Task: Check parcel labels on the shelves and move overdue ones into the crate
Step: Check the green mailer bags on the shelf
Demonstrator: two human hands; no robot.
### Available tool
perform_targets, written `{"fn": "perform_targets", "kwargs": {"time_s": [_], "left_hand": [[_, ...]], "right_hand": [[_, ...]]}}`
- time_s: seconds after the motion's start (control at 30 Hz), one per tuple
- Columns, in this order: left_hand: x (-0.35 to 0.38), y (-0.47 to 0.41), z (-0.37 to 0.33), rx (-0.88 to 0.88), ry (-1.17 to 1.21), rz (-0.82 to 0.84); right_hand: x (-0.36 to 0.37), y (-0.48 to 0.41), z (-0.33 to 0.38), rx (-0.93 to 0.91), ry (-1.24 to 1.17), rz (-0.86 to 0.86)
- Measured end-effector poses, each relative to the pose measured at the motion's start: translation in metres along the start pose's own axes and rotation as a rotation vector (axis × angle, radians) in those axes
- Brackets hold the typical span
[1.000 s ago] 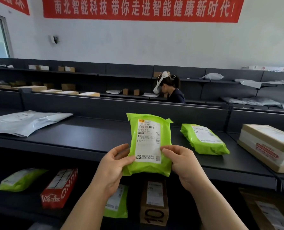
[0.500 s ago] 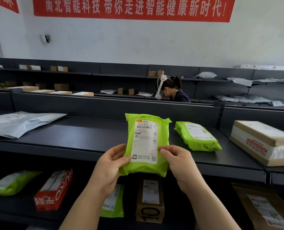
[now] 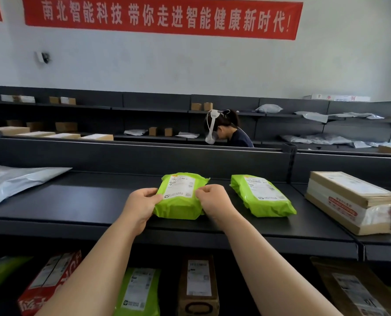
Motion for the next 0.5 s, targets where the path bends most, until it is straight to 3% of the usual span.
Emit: {"fn": "perform_targets", "kwargs": {"time_s": [0.27, 0.4, 0.5], "left_hand": [[0.008, 0.005, -0.012, 0.078, -0.237, -0.147], [0.037, 0.029, -0.044, 0.323, -0.288, -0.28], [0.079, 0.043, -0.062, 0.425, -0.153, -0.212]], "right_hand": [[-0.019, 0.0, -0.002, -0.055, 0.04, 0.081], [-0.073, 0.016, 0.015, -0.176, 0.068, -0.082], [-0.125, 0.024, 0.009, -0.136, 0.033, -0.227]]}}
Point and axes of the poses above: each hand's wrist, its own y-axis away from the middle knuckle, its own x-axis out of the palm, z = x × y, the point moved 2 cm from there along -y, towards the middle knuckle, and after that the axes turned 10 degrees about z, right-handed, at the moved point
